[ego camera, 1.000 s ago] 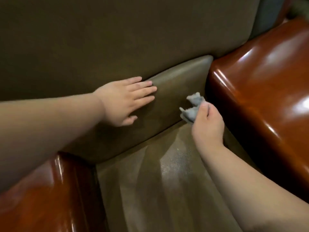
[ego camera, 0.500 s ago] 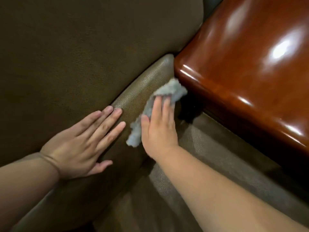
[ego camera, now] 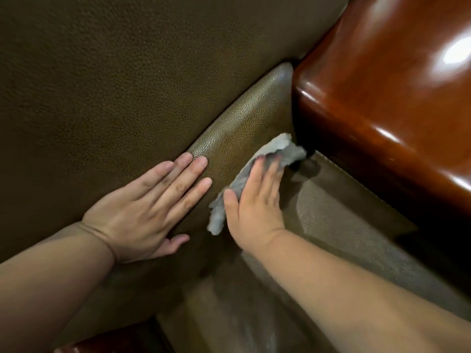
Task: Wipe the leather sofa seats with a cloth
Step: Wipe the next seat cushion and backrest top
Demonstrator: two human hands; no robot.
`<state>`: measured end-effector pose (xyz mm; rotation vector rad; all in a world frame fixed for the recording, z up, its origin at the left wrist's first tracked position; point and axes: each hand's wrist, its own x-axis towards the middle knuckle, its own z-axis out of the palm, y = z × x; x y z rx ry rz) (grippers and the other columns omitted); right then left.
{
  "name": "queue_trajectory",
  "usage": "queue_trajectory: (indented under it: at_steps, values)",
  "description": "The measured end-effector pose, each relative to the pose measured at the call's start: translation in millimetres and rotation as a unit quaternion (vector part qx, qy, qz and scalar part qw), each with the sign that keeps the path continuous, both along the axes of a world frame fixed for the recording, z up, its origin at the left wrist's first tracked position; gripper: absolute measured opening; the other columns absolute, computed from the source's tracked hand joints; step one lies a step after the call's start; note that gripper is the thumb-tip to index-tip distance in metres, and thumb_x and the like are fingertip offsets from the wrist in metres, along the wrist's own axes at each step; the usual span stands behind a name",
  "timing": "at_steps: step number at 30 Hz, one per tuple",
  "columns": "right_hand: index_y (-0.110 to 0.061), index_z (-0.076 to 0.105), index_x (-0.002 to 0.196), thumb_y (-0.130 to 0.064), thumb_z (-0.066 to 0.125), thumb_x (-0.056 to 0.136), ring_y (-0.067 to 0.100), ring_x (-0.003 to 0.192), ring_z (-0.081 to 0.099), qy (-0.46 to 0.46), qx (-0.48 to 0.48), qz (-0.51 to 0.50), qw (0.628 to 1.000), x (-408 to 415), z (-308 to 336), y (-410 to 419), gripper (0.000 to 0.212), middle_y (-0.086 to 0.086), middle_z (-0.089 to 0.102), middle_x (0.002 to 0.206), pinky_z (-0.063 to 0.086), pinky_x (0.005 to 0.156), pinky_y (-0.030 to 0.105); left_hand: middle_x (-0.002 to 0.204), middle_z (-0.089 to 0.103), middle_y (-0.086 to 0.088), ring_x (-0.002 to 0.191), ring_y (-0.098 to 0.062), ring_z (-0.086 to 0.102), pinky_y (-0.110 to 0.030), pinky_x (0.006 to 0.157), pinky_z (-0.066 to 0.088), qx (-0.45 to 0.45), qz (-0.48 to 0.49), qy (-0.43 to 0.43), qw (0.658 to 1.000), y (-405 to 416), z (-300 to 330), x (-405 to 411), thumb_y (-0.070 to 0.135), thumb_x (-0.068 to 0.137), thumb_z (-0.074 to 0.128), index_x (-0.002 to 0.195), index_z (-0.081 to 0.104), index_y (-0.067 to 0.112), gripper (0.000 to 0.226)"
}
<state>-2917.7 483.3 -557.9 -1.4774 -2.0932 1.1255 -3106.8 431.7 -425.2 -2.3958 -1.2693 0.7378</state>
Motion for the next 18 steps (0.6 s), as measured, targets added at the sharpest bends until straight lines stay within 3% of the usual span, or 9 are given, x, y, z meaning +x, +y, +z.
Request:
queue_trajectory:
  at_steps: [4,7,10,14,18]
  values:
    - [-0.005,0.023,0.161,-0.051,0.037,0.1,0.051,0.153,0.016,0.075,0.136,-0.107,0.982,-16,49,86,0.078,0.031,0.015,0.166,0.016,0.125,0.06,0.169,0.013,-0.034,0.158,-0.047,0.016,-0.051,0.131,0.008,0.008,-0.008,-0.009,1.0,1,-1,-1,0.065,0.097,0.038,0.162,0.021,-0.006,0.097]
    - [-0.003,0.027,0.161,-0.044,0.041,0.102,0.04,0.155,0.018,0.126,0.167,-0.158,0.965,-25,55,100,0.073,0.023,0.022,0.167,0.017,0.125,0.057,0.169,0.015,-0.033,0.158,-0.046,0.018,-0.051,0.131,0.009,0.008,-0.011,-0.012,1.0,2,1,-1,0.066,0.096,0.04,0.162,0.023,-0.005,0.098]
    - [-0.011,0.014,0.165,-0.047,0.034,0.104,0.032,0.158,0.011,0.176,0.048,-0.211,0.96,-24,28,61,0.074,0.019,0.012,0.17,0.017,0.125,0.056,0.169,0.015,-0.033,0.158,-0.046,0.018,-0.05,0.131,0.009,0.003,-0.01,-0.011,1.0,2,2,-1,0.067,0.094,0.045,0.163,0.023,-0.005,0.102]
    - [-0.029,-0.007,0.166,-0.057,0.022,0.104,0.026,0.16,-0.004,0.146,-0.08,-0.217,0.962,-13,-2,30,0.074,0.009,-0.006,0.174,0.004,0.13,0.047,0.17,0.011,-0.032,0.159,-0.045,0.018,-0.05,0.131,0.008,0.005,-0.01,-0.017,1.0,2,2,0,0.067,0.094,0.045,0.164,0.021,-0.003,0.102]
    - [-0.021,0.002,0.167,-0.05,0.025,0.108,0.025,0.159,0.004,0.139,-0.197,-0.253,0.937,2,-18,51,0.069,0.01,0.001,0.173,0.009,0.126,0.033,0.17,0.007,-0.033,0.159,-0.046,0.015,-0.051,0.131,0.009,0.006,-0.016,-0.016,1.0,-1,1,0,0.067,0.095,0.043,0.164,0.019,-0.003,0.102]
